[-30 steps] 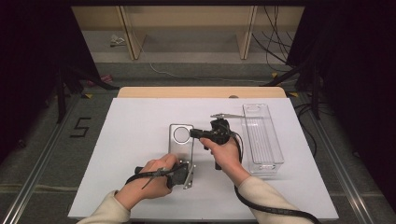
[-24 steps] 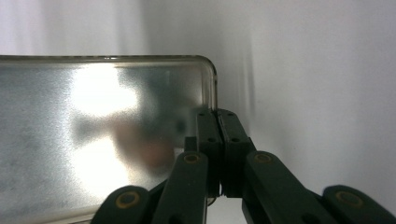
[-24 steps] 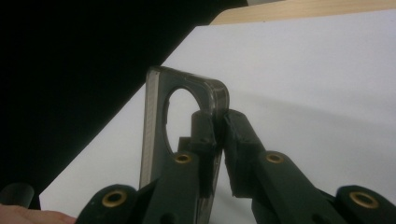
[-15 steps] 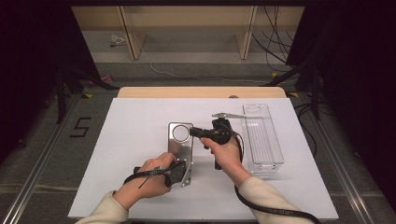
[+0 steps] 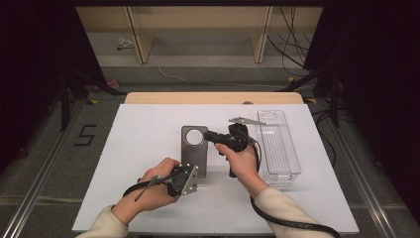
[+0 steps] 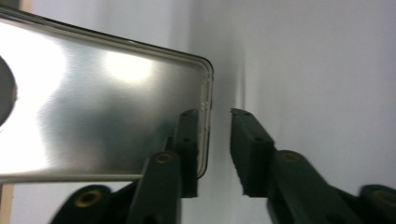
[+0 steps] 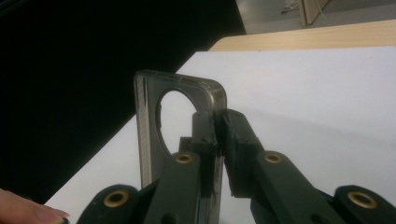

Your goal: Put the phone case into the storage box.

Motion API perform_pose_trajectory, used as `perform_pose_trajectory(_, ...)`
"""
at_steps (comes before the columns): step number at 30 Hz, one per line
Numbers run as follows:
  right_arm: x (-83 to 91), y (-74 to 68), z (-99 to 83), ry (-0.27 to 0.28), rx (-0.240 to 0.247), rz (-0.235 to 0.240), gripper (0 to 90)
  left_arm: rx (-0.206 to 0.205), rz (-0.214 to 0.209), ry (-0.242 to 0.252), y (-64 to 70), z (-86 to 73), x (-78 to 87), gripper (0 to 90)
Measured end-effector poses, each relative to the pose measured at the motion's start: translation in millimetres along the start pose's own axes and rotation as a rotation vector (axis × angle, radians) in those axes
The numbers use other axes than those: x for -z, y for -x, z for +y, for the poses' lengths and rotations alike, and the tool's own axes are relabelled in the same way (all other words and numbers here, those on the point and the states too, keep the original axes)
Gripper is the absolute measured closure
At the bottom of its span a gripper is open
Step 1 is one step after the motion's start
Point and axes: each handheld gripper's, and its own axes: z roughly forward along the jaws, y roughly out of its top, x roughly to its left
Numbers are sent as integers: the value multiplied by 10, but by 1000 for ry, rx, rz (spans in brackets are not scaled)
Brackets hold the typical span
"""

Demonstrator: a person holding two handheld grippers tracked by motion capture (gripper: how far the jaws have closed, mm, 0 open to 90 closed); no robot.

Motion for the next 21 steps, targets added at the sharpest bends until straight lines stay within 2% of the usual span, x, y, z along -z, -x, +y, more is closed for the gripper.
perform_pose_trajectory(4,7,-7,8,2,20,-6,838,137,40,118,-74,-81,138,541)
perform_pose_trajectory(6,13,-5,14,9,22,-7,838,251,57,198,-95,-136,175,476)
perform_pose_trajectory(7,15,-4,18,9,27,-8,838,295,61,220,-107,-165,195,445)
perform_pose_trajectory(11,32,7,31,13,31,-16,837,423,83,273,-124,-295,239,313)
perform_pose_trajectory(14,42,13,38,15,34,-20,837,474,88,274,-134,-382,250,253)
perform_pose_trajectory(15,44,15,40,17,39,-22,837,481,95,265,-132,-411,253,251)
perform_pose_trajectory(17,44,17,43,17,47,-24,837,469,116,241,-135,-463,254,227)
perform_pose_trajectory(19,47,16,47,14,61,-31,836,494,109,246,-134,-507,257,221)
perform_pose_trajectory(21,48,19,46,15,58,-31,837,502,114,242,-127,-538,255,215)
